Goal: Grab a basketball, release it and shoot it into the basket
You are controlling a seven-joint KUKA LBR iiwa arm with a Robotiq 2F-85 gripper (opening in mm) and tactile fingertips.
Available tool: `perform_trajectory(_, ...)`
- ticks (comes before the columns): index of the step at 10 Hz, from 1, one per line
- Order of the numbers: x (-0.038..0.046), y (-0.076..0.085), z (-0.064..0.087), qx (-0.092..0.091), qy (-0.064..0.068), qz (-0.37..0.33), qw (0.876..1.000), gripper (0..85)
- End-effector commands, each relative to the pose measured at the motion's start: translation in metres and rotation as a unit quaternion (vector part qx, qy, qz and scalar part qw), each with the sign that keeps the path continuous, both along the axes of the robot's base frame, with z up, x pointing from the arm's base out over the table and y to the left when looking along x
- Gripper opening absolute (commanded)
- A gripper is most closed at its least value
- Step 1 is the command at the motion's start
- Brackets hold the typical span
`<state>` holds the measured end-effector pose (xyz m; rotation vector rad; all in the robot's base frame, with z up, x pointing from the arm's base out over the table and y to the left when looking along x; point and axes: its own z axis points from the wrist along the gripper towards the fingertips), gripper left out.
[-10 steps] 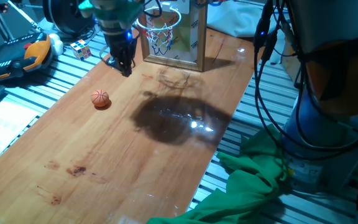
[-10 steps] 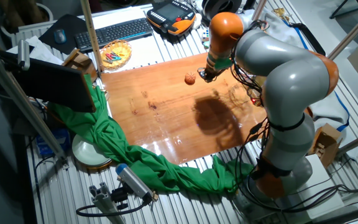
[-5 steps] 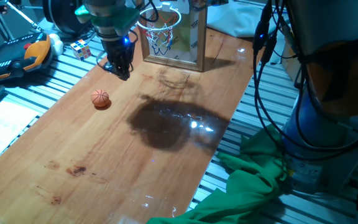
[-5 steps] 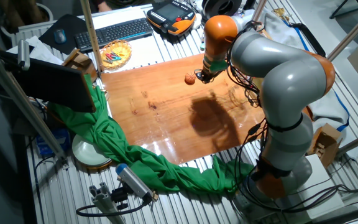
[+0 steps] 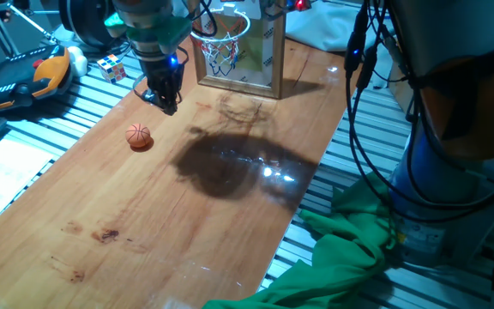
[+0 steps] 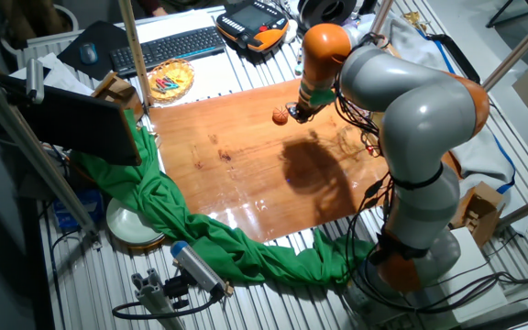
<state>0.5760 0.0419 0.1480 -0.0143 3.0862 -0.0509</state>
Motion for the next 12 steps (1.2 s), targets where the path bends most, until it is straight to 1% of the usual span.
perform_trajectory(1,0.0003,-0.0005,-0.0002,0.000,0.000,0.003,1.000,0.7)
perform_trajectory(2,-0.0003,-0.0007,0.0007,0.001,0.001,0.004,1.000,0.7)
perform_trajectory(3,-0.0028,-0.0021,0.0025,0.004,0.004,0.006,1.000,0.7)
perform_trajectory(4,-0.0028,-0.0021,0.0025,0.010,0.003,0.004,1.000,0.7)
perform_trajectory(5,-0.0028,-0.0021,0.0025,0.009,-0.004,0.005,1.000,0.7)
perform_trajectory(6,-0.0028,-0.0021,0.0025,0.007,-0.007,0.012,1.000,0.7)
perform_trajectory(8,-0.0028,-0.0021,0.0025,0.010,0.002,0.027,1.000,0.7)
perform_trajectory(9,-0.0028,-0.0021,0.0025,0.006,0.004,0.030,1.000,0.7)
perform_trajectory(10,-0.0028,-0.0021,0.0025,0.005,0.007,0.029,1.000,0.7)
perform_trajectory(12,-0.0028,-0.0021,0.0025,0.003,0.007,0.017,1.000,0.7)
